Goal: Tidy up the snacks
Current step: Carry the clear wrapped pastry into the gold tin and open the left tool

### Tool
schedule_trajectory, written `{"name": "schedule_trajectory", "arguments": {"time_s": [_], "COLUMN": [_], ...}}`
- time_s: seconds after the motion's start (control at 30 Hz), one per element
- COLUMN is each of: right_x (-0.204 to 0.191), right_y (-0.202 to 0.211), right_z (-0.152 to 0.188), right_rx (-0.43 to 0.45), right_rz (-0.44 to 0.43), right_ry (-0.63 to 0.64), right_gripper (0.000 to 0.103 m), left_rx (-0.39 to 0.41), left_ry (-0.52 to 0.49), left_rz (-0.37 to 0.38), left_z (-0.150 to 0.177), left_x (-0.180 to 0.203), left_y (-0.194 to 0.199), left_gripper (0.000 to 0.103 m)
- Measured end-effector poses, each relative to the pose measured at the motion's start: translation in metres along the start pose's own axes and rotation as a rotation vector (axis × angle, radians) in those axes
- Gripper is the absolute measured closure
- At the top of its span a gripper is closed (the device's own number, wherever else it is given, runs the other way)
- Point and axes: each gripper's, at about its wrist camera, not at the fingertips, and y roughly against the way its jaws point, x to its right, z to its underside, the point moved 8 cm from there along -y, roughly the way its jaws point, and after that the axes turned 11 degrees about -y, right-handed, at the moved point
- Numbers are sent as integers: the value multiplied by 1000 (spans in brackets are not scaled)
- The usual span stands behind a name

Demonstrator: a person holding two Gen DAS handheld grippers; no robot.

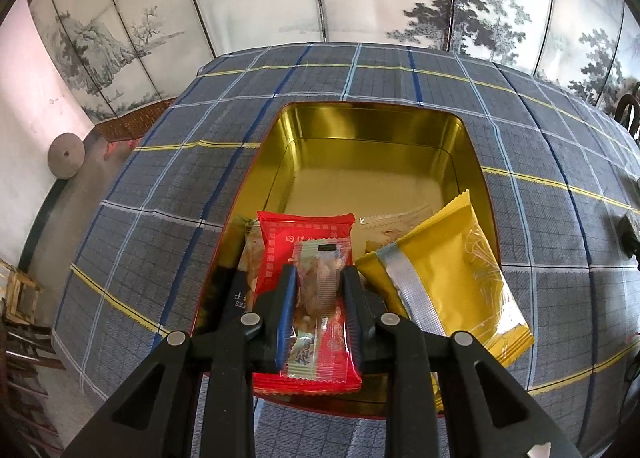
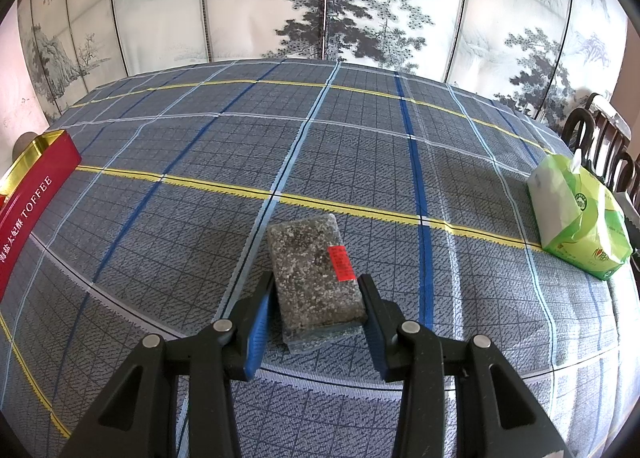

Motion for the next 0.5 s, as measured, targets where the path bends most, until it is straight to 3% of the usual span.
{"name": "schedule_trajectory", "arguments": {"time_s": [0.5], "right_x": [-1], "right_y": [0], "right_z": [0], "right_rx": [0], "right_rz": [0], "right_ry": [1], "right_gripper": [62], "left_rx": [-1], "left_ry": [-13], "left_rz": [-8], "left_z": [0], "left_x": [1], "left_y": [0], "left_gripper": [79]}}
